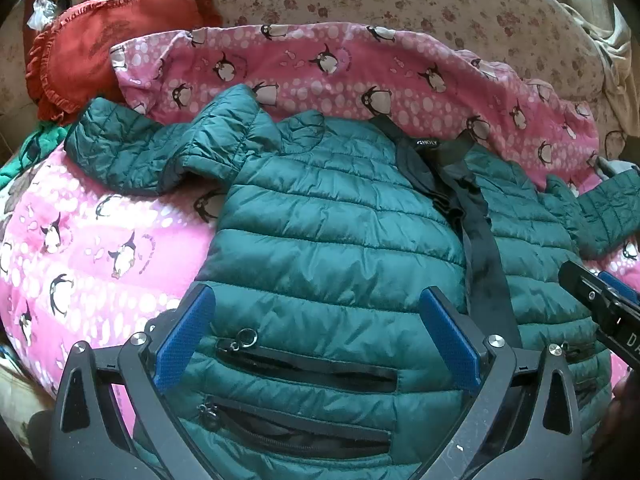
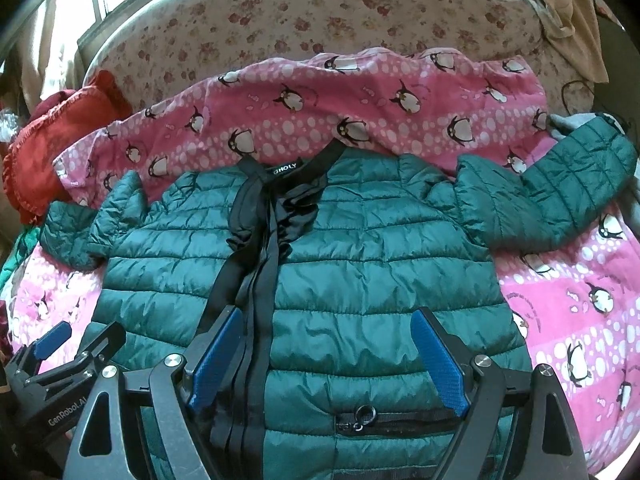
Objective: Fold large clothes
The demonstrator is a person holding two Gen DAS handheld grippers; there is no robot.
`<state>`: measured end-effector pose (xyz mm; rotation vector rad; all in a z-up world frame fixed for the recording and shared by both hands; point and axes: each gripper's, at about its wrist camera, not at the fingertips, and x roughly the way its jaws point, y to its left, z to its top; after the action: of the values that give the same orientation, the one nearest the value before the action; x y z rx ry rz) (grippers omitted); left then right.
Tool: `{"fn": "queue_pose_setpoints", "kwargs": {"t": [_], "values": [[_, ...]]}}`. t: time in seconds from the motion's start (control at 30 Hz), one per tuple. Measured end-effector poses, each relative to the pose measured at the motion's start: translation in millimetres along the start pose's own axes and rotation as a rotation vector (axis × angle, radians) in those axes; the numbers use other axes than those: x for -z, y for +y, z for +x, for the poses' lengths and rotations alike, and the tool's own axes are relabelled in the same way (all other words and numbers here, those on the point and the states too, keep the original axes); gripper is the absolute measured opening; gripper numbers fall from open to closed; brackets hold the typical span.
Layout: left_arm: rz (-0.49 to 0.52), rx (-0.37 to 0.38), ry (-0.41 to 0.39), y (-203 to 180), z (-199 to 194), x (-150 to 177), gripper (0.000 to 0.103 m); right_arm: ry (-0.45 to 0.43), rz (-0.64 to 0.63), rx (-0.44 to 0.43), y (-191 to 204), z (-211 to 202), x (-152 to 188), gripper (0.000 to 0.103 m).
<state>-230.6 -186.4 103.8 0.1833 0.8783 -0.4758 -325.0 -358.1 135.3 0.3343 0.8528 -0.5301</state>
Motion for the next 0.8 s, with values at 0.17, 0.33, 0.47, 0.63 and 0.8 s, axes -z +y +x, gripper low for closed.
{"fn": "queue_pose_setpoints", "kwargs": {"t": [0.17,0.33,0.47,0.63,0.8], "values": [[0.000,-0.001,0.001,-0.7,0.0,0.2,0.102,-0.009,-0.002,0.000,0.6,0.5,-0.5,0.085],[0.003,-0.004,-0.001,-0.2,-0.1,-0.4,0.102,-0.011,-0.004,0.000,1.3,1.4,-2.2,0.085],[0.002,-0.003,0.001,0.5,0.1,0.5,0.102,-0.016,-0.011,-0.010,3.1,3.4,-4.2,0.085],[-0.003,-0.004,0.019,1.8,0.3,-0.2,0.102,-0.031,-0.026,0.001,7.0,0.2,-3.7,0.085],[-0.002,-0.020,0.001,0.6,-9.1,-5.6,0.102,-0.047,-0.030,0.007,7.7,-3.3,-3.2,0.085]]}}
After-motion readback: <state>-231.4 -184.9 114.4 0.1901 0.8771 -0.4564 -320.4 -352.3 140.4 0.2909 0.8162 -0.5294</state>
